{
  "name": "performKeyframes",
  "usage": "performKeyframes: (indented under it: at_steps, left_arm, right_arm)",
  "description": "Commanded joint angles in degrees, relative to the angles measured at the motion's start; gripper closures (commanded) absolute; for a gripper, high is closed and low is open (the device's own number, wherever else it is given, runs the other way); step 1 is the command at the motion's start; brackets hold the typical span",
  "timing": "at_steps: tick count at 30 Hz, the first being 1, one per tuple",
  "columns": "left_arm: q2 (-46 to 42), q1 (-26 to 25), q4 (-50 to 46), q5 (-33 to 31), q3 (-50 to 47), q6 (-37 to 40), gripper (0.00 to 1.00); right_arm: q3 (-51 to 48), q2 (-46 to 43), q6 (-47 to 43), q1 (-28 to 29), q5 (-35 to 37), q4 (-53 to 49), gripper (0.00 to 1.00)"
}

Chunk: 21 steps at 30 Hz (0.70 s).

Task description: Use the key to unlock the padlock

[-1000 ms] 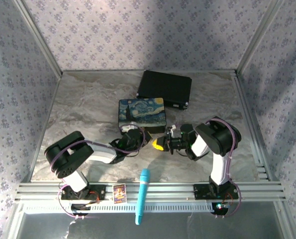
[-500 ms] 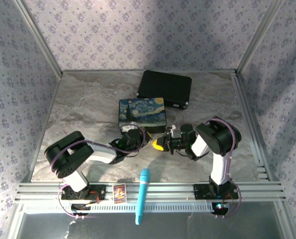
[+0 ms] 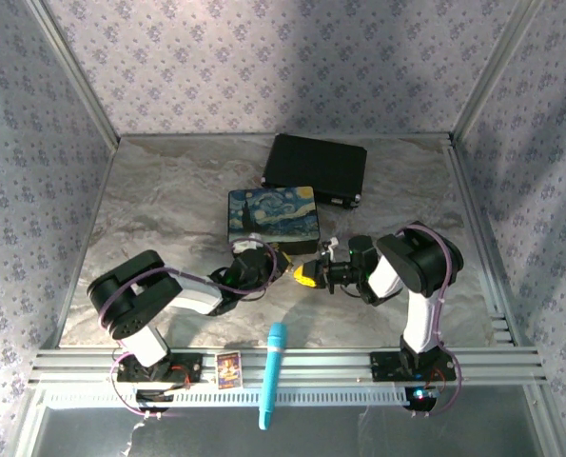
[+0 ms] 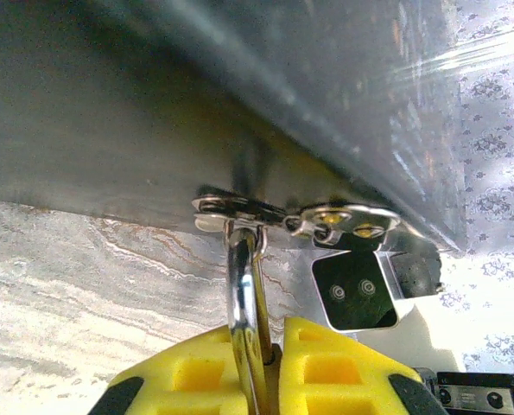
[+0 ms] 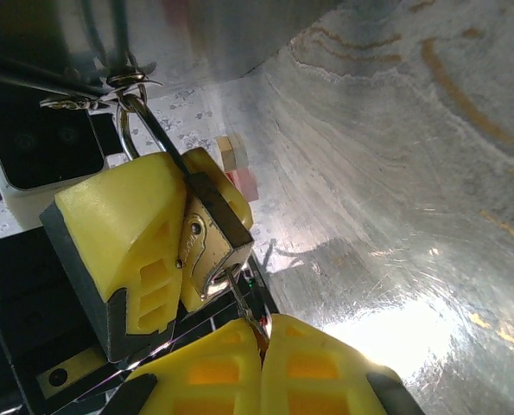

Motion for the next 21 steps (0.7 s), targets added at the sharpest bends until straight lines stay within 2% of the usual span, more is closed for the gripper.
performKeyframes:
  at_steps: [1, 7, 15, 21]
  left_arm:
    - [0.1, -2.9, 0.2, 11.8, 1.3, -3.5, 1.0]
    - [0.8, -3.3, 0.2, 12.5, 1.9, -3.8, 1.0]
    - [1.4, -4.3, 3.1, 13.1, 2.4, -4.8, 1.0]
    - [1.0, -4.5, 1.3, 11.4, 2.2, -5.4, 1.0]
  right_arm:
    - [2.6, -3.2, -5.3, 0.6, 7.0, 0.0, 1.0]
    - [1.4, -6.5, -9.1, -0.2, 11.4, -3.0, 1.0]
    - [3.2, -5.2, -9.5, -0.6, 10.5, -2.2, 1.0]
    - [3.2, -10.1, -16.8, 0.6, 12.7, -10.9, 1.0]
